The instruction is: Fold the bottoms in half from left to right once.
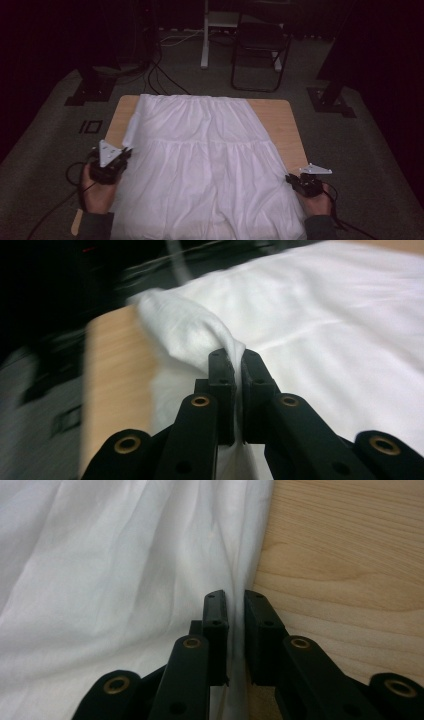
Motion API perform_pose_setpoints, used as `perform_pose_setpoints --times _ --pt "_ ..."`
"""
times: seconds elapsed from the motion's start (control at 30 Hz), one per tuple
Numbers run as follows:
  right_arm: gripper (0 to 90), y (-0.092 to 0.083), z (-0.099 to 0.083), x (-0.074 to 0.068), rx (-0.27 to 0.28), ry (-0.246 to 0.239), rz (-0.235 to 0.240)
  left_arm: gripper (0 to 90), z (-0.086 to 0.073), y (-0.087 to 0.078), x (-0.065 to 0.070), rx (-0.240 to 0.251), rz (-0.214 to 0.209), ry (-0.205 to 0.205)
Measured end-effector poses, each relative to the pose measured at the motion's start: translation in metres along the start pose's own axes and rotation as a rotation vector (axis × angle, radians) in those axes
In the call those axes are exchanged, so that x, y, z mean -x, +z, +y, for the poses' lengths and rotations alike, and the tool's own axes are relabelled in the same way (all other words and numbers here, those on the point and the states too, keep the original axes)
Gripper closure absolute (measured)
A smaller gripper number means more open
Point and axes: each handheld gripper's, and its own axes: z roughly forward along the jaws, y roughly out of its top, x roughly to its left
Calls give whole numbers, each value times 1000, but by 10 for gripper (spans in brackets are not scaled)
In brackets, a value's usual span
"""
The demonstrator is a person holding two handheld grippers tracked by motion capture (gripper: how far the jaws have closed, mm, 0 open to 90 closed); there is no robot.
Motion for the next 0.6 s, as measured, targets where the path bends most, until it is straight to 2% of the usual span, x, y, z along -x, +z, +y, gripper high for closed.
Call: perform_pose_setpoints --times 0.1,0.13,0.2,0.23,0.3,0.37,0.4,0.47,0.5,0.6 --pt "808 0 0 -1 2 -4 -4 864 14 13 20 12 -108 26" --pt "810 0 0 -1 2 -7 -6 864 19 20 28 22 -164 21" --pt "818 1 0 -1 0 -11 -12 864 29 30 42 40 -248 24" --pt "826 1 1 -2 -1 -13 -15 864 31 33 46 43 -264 26" --pt "836 1 1 -2 -2 -13 -16 864 41 42 65 52 -311 69" --pt "844 2 2 -1 -1 -13 -17 864 51 52 85 49 -370 93" --pt "847 2 2 -2 -3 -11 -19 864 59 58 101 53 -404 122" --pt "849 3 3 -2 -4 -17 -26 865 67 64 120 55 -442 158" --pt "849 3 3 -3 -4 -16 -26 864 70 67 128 60 -456 171" --pt "851 3 3 -2 -2 -16 -24 864 81 77 157 75 -542 198"
